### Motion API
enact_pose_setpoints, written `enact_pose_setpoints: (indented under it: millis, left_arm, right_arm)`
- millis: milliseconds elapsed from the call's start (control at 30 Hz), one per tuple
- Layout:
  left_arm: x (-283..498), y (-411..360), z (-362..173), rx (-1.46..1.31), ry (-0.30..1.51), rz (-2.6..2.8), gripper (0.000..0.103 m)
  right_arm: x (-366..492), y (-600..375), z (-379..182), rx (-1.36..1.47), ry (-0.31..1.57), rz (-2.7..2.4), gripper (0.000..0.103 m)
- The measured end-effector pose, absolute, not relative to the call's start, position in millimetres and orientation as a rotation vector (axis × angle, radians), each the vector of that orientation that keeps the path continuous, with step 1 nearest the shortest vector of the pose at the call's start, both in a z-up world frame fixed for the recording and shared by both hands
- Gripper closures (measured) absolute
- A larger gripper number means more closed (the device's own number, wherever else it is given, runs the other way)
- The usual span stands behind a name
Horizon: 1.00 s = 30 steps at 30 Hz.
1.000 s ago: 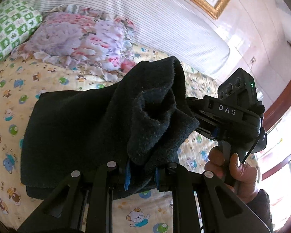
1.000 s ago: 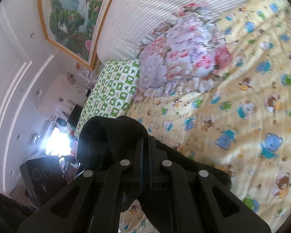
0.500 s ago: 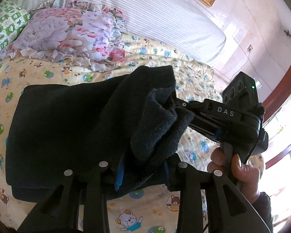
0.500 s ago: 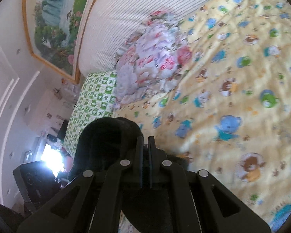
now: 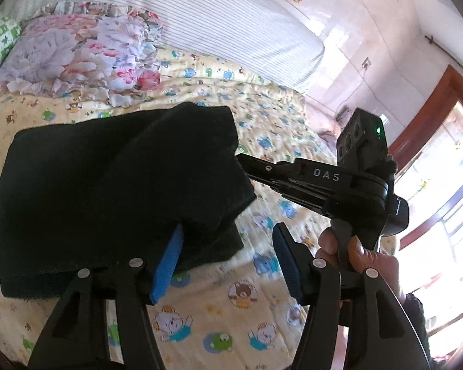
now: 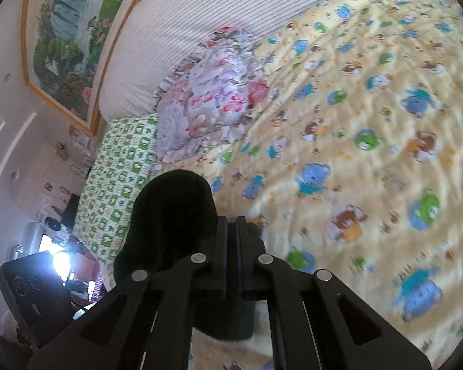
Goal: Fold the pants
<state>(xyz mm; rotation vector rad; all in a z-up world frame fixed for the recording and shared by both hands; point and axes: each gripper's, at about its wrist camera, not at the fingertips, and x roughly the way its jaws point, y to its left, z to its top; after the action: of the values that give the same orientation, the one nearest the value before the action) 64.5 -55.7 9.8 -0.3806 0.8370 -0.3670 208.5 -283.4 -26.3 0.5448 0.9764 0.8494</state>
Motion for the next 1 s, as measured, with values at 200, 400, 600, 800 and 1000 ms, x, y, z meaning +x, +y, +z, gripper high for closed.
enact_pose_setpoints:
  millis: [200, 400, 600, 800, 1000]
  left_arm:
    - [47, -28, 16, -0.427, 0.821, -0.364, 0.040]
    - [32, 23, 21, -0.490, 0.788, -0.281, 0.037]
    - [24, 66, 19, -0.544, 0.773, -0.196, 0.036]
    - [19, 91, 18, -0.583, 0.762, -0.151, 0.036]
    - [21, 107, 14, -0.599, 0.761, -0.126, 0.034]
  right_arm:
    - [192, -290, -15, 0.549, 0.959, 0.815, 0.097]
    - [177, -284, 8, 0.522, 0.901, 0.784, 0.095]
    - [159, -266, 43, 0.440, 0.803, 0.758, 0.052]
    - [150, -241, 63, 0.351, 0.773, 0.733, 0.050]
    - [151, -226, 61, 0.297, 0.788, 0.694, 0.048]
